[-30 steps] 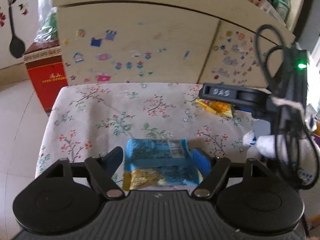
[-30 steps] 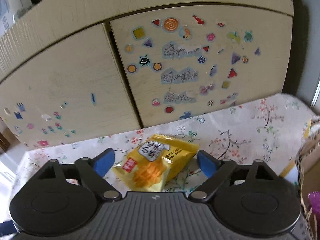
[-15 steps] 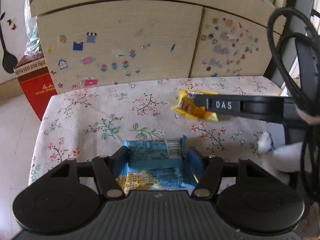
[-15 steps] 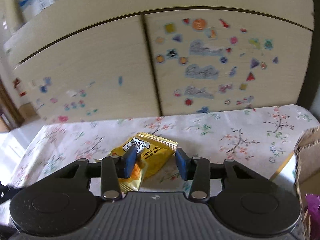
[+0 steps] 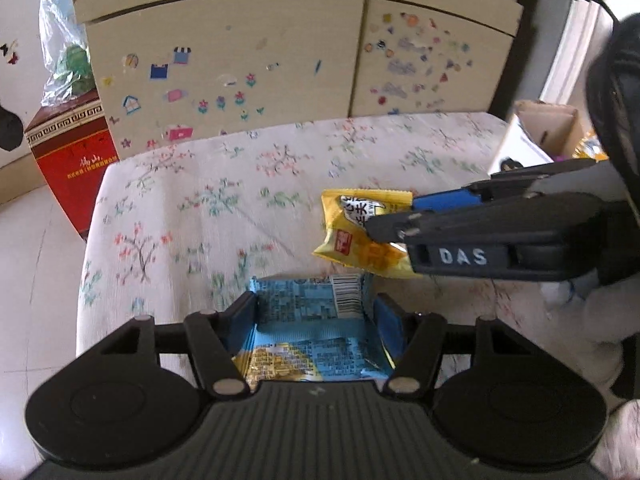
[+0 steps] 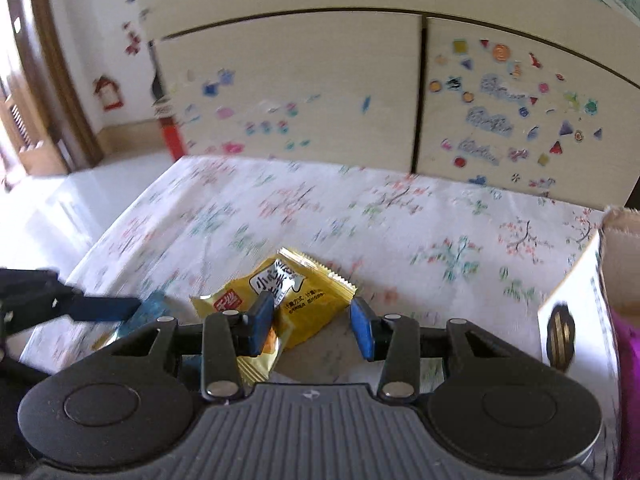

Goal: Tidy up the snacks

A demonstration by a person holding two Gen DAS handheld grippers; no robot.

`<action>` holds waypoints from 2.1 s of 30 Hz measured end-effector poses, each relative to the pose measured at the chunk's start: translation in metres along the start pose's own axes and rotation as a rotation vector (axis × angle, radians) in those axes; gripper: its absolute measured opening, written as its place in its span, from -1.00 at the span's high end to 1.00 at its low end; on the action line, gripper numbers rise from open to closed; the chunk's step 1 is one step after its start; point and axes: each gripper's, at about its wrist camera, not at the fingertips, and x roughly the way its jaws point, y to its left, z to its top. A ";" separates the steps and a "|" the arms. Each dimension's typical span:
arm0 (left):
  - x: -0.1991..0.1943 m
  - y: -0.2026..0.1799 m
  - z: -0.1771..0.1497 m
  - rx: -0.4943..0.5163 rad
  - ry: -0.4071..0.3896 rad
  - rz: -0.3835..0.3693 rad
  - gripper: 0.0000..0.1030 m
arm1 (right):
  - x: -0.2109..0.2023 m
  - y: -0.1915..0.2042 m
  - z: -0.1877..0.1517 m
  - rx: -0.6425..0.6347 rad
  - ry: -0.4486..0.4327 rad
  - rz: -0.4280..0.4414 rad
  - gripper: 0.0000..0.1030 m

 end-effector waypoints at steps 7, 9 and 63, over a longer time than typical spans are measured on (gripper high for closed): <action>-0.024 -0.007 -0.027 0.007 0.027 -0.026 -0.29 | -0.034 0.003 -0.024 0.035 0.074 -0.025 0.03; -0.030 -0.008 -0.035 0.024 0.038 -0.040 -0.32 | -0.041 0.002 -0.029 0.061 0.091 -0.040 -0.05; -0.040 -0.013 -0.052 -0.025 0.015 0.035 -0.80 | -0.046 0.011 -0.034 0.262 0.122 -0.078 -0.09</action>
